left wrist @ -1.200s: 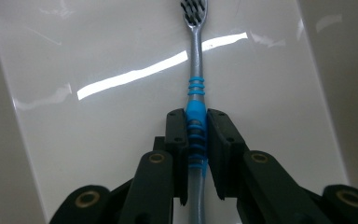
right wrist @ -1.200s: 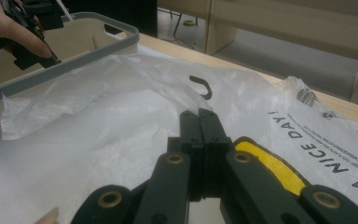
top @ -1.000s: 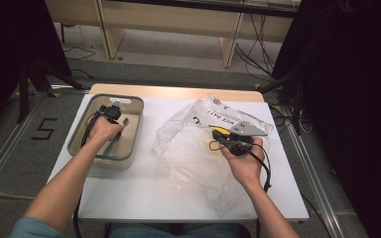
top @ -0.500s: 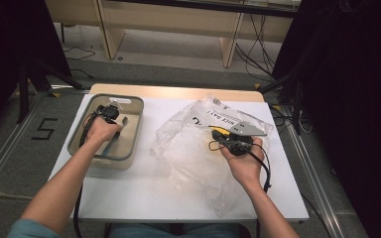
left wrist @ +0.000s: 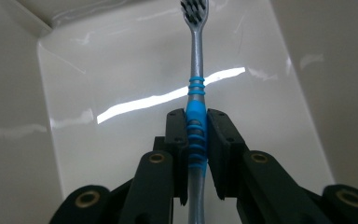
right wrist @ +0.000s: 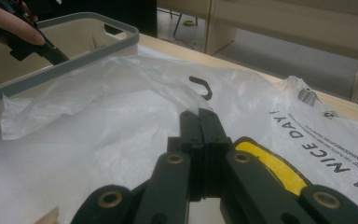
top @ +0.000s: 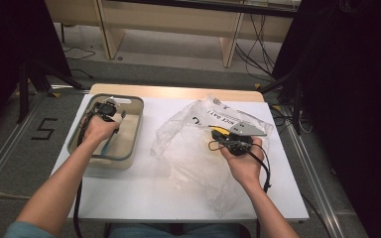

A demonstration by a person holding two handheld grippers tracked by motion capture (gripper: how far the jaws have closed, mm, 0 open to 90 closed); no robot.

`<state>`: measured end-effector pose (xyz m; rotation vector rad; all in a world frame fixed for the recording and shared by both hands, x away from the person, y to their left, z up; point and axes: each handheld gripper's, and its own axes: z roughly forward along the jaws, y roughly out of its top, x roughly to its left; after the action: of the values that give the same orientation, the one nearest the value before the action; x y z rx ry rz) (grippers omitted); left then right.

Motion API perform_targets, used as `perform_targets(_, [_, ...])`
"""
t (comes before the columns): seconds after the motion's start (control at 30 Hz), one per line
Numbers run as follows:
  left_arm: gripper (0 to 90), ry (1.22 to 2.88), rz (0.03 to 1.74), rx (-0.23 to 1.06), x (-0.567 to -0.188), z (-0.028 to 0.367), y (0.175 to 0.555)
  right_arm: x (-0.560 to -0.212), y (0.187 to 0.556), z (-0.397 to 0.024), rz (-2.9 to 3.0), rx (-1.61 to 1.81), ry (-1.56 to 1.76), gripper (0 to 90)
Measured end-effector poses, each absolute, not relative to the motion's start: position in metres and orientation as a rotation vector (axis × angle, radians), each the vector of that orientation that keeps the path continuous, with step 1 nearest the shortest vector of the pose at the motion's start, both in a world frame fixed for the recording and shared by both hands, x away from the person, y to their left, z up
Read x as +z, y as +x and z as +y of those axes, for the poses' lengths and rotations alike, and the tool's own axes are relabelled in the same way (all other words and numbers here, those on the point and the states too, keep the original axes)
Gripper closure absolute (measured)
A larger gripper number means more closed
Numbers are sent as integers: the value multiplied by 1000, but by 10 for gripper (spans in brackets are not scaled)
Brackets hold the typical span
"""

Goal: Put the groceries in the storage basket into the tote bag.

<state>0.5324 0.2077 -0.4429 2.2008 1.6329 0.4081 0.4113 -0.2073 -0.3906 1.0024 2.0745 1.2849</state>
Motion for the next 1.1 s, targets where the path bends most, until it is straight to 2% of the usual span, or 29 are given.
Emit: perform_targets(1.1, [788,2040,1511,512,-410,210,512,-392,411,-206,2077,1288,1000,900])
